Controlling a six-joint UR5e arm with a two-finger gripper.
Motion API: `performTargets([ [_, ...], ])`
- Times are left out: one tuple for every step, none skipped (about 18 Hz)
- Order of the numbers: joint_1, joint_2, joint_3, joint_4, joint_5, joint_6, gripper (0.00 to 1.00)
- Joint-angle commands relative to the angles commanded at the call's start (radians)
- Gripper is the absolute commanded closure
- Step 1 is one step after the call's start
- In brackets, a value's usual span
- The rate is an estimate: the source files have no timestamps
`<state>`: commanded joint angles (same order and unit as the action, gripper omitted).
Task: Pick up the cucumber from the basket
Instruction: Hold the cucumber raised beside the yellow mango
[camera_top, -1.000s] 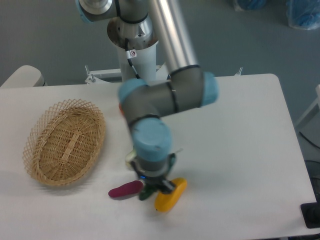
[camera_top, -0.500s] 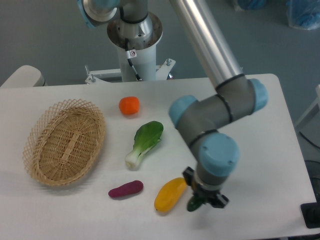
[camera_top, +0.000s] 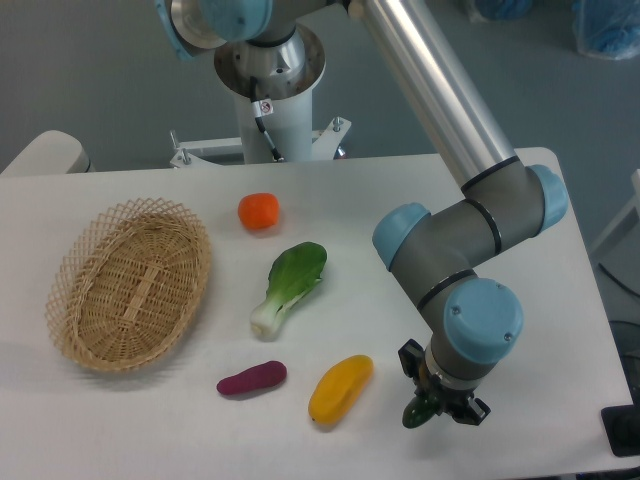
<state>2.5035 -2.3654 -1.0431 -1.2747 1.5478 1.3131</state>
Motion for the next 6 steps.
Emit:
performTargets([
  [0.000,0.002,0.000,0.000,-0.005,0.000,0.60],
  [0.002,0.002,0.000,0.000,-0.005,0.002,0.60],
  [0.002,0.002,0.000,0.002,-0.003,0.002,0.60],
  [0.000,0.002,0.000,0.002,0.001,0.002,0.60],
  [0.000,0.002,0.000,0.002,0.001,0.002,0.61],
  [0.000,0.002,0.000,0.003,0.001,0.000,0.61],
])
